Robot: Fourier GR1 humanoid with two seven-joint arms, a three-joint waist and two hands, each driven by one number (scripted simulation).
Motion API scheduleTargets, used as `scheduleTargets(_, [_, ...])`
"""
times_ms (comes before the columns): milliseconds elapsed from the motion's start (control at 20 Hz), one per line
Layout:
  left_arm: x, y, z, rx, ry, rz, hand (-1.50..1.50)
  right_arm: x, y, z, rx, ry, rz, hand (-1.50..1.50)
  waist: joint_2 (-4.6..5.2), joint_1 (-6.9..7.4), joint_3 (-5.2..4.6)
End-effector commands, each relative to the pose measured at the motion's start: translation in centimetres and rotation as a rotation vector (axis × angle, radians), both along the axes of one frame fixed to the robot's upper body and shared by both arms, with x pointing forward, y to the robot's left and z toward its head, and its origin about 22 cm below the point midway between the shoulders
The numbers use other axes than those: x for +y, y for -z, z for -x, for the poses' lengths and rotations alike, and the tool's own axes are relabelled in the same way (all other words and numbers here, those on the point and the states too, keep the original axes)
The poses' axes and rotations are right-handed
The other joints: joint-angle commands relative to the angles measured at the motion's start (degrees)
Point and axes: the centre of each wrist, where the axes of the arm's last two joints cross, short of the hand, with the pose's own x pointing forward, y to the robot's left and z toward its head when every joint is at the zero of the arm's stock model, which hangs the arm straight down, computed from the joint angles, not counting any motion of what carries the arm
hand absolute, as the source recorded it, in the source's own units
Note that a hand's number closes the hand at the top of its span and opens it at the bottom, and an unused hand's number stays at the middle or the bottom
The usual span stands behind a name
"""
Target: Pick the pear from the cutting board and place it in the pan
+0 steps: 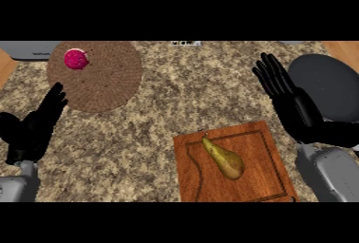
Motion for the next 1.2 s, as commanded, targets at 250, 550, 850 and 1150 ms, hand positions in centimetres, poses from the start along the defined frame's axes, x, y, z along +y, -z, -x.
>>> scheduleTargets(250, [-4.0,-2.1,-1.8,-0.14,0.053,0.124,0.0,8.2,-6.0,-0.4,-0.159,-0.814,0.124,1.5,0.92,6.19,-0.15])
scheduleTargets(550, [-4.0,-2.0,-1.6,-0.08,0.04,0.197,0.0,-2.3,-6.7,-2.9,-0.419,-0.664,0.486,-1.5,0.89,1.75,0.08])
scheduleTargets(850, [-5.2,-0.8,-0.7,-0.08,0.047,0.21,0.0,-5.8,-9.0,-5.5,-0.55,-0.628,0.693,-1.5,0.86,2.61,-0.03])
scheduleTargets(1150, [-4.9,-1.4,-1.0,-0.077,0.013,0.207,0.0,-1.8,-10.2,-6.1,-0.667,-0.711,0.813,-1.5,0.59,1.87,-0.1])
